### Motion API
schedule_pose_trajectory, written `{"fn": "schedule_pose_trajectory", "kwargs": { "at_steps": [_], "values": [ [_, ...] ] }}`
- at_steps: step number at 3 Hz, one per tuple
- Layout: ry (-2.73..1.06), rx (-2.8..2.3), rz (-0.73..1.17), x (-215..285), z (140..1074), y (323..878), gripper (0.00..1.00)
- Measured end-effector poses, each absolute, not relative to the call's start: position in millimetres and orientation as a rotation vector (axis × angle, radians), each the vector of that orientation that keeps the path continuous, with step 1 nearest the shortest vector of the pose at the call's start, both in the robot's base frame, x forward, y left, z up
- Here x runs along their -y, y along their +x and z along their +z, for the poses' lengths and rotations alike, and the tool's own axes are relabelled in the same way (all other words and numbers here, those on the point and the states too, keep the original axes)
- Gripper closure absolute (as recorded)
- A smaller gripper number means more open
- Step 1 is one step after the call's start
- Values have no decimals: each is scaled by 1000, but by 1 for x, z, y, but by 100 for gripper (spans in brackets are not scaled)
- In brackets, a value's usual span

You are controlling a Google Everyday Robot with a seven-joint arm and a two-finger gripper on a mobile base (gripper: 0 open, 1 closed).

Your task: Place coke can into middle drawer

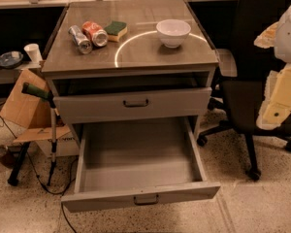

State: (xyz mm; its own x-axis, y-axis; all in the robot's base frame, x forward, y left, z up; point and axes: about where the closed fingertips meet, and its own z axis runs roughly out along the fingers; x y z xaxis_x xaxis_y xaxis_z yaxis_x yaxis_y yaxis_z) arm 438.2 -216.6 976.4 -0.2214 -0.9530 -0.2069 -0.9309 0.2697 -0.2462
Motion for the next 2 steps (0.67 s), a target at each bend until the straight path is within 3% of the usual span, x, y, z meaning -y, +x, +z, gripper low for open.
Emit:
{"fn": "schedule_pose_trajectory", "kwargs": {
  "at_steps": [2],
  "values": [
    [-1668, -2216, -98, 214, 984, 452, 0]
  ]
}}
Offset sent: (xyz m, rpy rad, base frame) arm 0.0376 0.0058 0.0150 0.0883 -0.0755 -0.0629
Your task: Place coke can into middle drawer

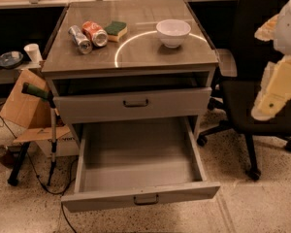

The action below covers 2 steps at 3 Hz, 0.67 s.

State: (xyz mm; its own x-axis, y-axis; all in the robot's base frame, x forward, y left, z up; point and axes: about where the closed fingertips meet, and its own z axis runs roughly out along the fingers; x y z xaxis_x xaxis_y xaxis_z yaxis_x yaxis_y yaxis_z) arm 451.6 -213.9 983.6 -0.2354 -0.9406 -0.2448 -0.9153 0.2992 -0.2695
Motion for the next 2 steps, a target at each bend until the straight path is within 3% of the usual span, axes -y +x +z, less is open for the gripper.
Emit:
{"fn": "schedule_pose_trajectory", "kwargs": {
  "at_steps": [2],
  "values": [
    [-1524, -2164, -30, 185, 1005, 537, 0]
  ]
}}
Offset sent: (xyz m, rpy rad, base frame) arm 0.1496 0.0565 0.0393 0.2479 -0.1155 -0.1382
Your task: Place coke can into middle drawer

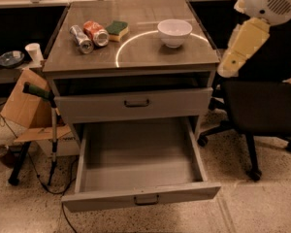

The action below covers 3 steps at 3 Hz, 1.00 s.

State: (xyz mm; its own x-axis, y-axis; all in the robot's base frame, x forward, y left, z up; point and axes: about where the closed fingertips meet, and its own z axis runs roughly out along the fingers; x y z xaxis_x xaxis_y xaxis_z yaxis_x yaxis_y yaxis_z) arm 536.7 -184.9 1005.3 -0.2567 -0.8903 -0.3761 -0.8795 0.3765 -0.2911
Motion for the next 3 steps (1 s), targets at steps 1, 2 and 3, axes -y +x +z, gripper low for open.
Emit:
{"fn": "schedule_pose_trajectory", "kwargs": {
  "at_steps": [1, 2, 3],
  "values": [
    [-1321, -2140, 102, 151, 1016, 586, 0],
    [-995, -2089, 282, 104, 1038, 627, 0],
    [-941, -2080, 290, 104, 1045, 633, 0]
  ]
}}
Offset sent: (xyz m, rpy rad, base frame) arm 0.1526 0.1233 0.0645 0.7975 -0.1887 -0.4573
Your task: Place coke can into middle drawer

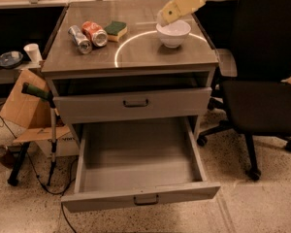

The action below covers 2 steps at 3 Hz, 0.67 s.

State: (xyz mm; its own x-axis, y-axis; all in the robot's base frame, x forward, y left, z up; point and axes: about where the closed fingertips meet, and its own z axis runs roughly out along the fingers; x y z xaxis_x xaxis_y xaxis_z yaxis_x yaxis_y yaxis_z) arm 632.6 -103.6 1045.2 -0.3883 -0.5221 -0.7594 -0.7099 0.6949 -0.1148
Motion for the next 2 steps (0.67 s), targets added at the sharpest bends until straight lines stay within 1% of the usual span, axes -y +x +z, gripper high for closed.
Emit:
{"fn": "schedule_pose_trajectory", "kwargs": {
  "at_steps": [2],
  "values": [
    [-911, -2066, 307, 99, 1044, 632, 0]
  ]
}}
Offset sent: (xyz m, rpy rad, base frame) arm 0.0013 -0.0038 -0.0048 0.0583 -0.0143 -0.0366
